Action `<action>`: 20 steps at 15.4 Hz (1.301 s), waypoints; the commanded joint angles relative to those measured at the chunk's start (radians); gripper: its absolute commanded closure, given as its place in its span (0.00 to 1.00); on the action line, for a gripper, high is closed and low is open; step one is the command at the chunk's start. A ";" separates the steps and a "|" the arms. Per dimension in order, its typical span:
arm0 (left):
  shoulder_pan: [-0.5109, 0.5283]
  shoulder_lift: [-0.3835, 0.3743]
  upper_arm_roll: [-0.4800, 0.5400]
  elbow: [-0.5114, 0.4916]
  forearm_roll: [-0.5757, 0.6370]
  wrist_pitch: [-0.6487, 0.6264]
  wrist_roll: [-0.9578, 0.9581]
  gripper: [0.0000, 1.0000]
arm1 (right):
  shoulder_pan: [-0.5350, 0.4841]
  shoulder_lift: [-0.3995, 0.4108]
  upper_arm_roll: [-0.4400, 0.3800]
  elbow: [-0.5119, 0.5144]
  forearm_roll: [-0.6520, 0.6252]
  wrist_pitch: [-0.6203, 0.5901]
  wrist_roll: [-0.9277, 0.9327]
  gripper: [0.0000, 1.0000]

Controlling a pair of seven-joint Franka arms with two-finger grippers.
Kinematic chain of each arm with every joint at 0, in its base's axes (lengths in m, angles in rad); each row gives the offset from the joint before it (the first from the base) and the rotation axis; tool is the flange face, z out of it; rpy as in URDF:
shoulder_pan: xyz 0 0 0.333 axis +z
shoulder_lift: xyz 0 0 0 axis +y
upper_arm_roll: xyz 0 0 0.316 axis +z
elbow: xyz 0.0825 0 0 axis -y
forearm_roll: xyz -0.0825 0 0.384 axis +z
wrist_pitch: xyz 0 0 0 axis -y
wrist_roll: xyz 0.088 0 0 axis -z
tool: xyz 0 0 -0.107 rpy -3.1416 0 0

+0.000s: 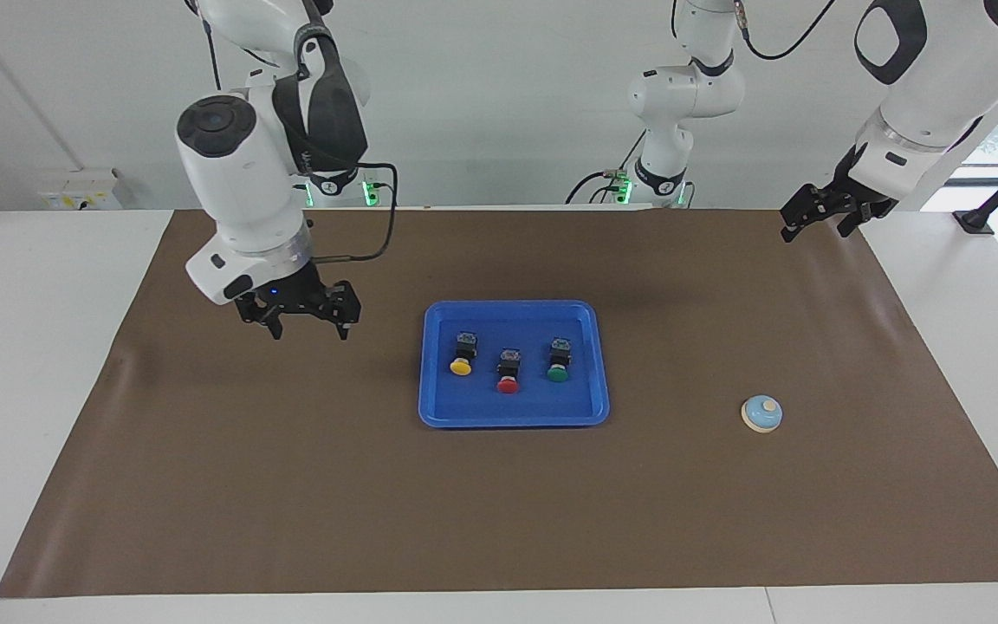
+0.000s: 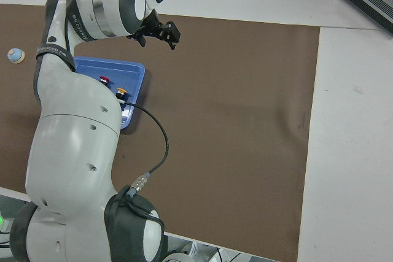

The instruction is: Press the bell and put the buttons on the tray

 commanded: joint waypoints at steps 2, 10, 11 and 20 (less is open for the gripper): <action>0.002 -0.022 0.001 -0.018 -0.008 0.004 -0.010 0.00 | -0.063 -0.084 0.014 -0.029 0.017 -0.084 -0.100 0.00; -0.007 -0.020 0.000 -0.021 -0.008 0.038 0.004 0.00 | -0.140 -0.259 0.022 -0.151 0.020 -0.183 -0.125 0.00; -0.009 -0.028 -0.002 -0.059 -0.008 0.104 0.011 0.10 | -0.147 -0.259 0.020 -0.151 0.043 -0.187 -0.125 0.00; -0.014 0.199 -0.003 -0.138 -0.008 0.527 0.014 1.00 | -0.155 -0.259 0.022 -0.150 0.062 -0.177 -0.128 0.00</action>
